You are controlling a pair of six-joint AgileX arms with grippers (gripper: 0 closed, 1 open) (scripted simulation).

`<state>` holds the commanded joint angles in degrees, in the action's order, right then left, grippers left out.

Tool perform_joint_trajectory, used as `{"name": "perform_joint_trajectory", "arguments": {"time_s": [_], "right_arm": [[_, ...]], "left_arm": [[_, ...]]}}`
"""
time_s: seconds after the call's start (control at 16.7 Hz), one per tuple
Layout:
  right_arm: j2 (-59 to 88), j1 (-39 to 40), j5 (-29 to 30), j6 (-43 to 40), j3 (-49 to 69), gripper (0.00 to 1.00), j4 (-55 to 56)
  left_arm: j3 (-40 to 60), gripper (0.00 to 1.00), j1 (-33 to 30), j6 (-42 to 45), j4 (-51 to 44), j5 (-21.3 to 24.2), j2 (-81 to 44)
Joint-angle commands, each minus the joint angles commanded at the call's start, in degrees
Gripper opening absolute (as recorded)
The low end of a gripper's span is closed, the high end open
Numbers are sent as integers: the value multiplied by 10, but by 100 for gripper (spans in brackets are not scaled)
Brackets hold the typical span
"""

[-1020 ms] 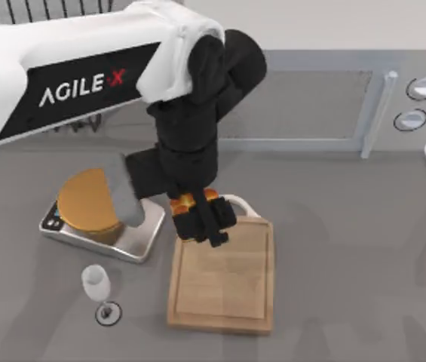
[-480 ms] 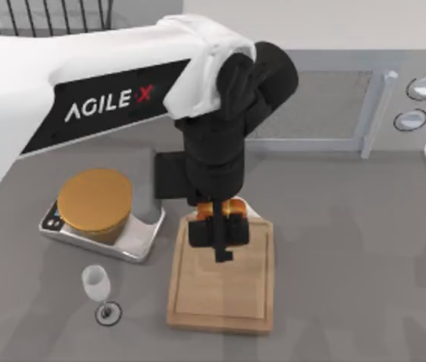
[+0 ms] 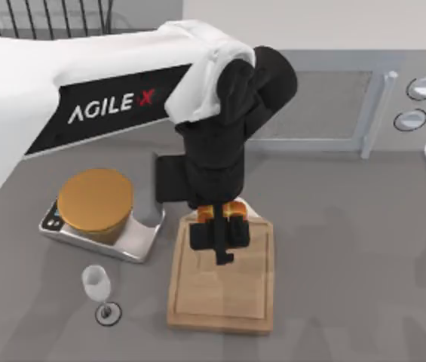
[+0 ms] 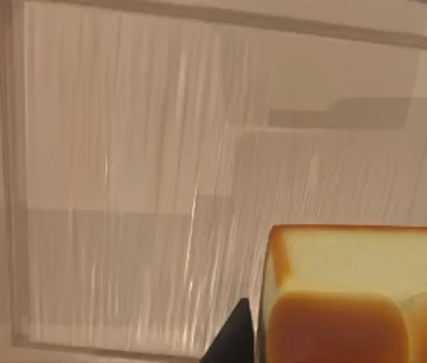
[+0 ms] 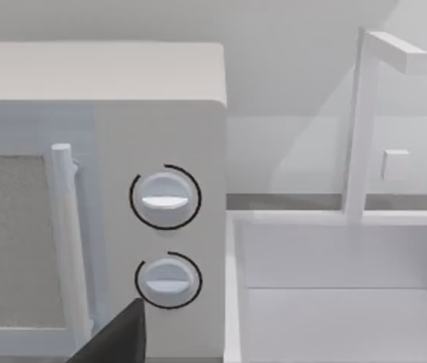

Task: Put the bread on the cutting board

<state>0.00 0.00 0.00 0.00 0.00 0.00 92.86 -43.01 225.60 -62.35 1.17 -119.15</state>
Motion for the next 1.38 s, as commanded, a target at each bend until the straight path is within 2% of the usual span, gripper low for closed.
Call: {"name": "perform_joint_trajectory", "arguments": {"time_s": [0.66,1.02,1.38], "right_arm": [[0,0,0,0,0,100,0],[0,0,0,0,0,100,0],[0,0,0,0,0,100,0]], "left_arm": [[-38,0,-6,2,68,0,-19],[-47,0,-6,1,75,-1,-27],[-47,45,-6,1,75,-1,-27]]}}
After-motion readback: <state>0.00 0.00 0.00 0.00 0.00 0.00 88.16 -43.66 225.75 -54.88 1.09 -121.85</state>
